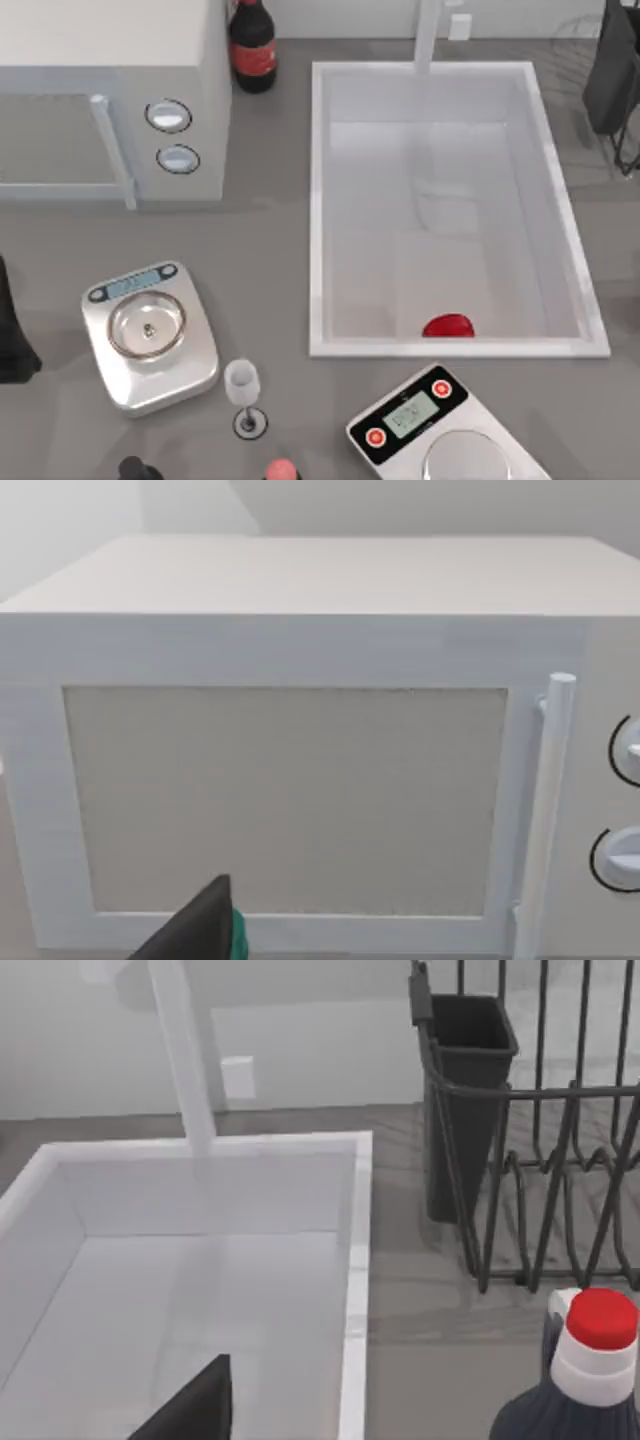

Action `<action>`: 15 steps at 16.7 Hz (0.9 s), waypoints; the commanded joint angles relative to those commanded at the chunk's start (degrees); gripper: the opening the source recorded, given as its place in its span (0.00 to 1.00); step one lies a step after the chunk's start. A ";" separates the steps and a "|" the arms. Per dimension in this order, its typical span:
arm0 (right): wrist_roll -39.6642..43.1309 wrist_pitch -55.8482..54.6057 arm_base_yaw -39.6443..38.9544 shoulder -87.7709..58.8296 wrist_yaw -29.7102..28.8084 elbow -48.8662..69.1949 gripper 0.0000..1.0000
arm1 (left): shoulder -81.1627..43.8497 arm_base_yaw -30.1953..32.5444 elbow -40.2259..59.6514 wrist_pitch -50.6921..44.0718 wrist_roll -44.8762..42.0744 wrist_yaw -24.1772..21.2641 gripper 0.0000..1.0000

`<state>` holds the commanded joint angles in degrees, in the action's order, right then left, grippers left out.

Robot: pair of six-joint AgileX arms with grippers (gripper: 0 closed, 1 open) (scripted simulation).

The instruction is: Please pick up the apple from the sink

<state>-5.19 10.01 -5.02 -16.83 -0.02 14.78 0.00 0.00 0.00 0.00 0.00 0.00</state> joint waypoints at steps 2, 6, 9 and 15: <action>-2.66 5.12 -2.57 -9.88 -0.01 7.63 1.00 | 0.00 0.00 0.00 0.00 0.00 0.00 1.00; -8.71 16.77 -8.42 -33.67 -0.03 24.97 1.00 | 0.00 0.00 0.00 0.00 0.00 0.00 1.00; -13.42 25.86 -12.98 -52.86 -0.05 38.48 1.00 | 0.00 0.00 0.00 0.00 0.00 0.00 1.00; -21.52 41.45 -20.81 -86.26 -0.08 61.81 1.00 | 0.00 0.00 0.00 0.00 0.00 0.00 1.00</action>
<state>-26.71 51.46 -25.83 -103.09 -0.10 76.60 0.00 0.00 0.00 0.00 0.00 0.00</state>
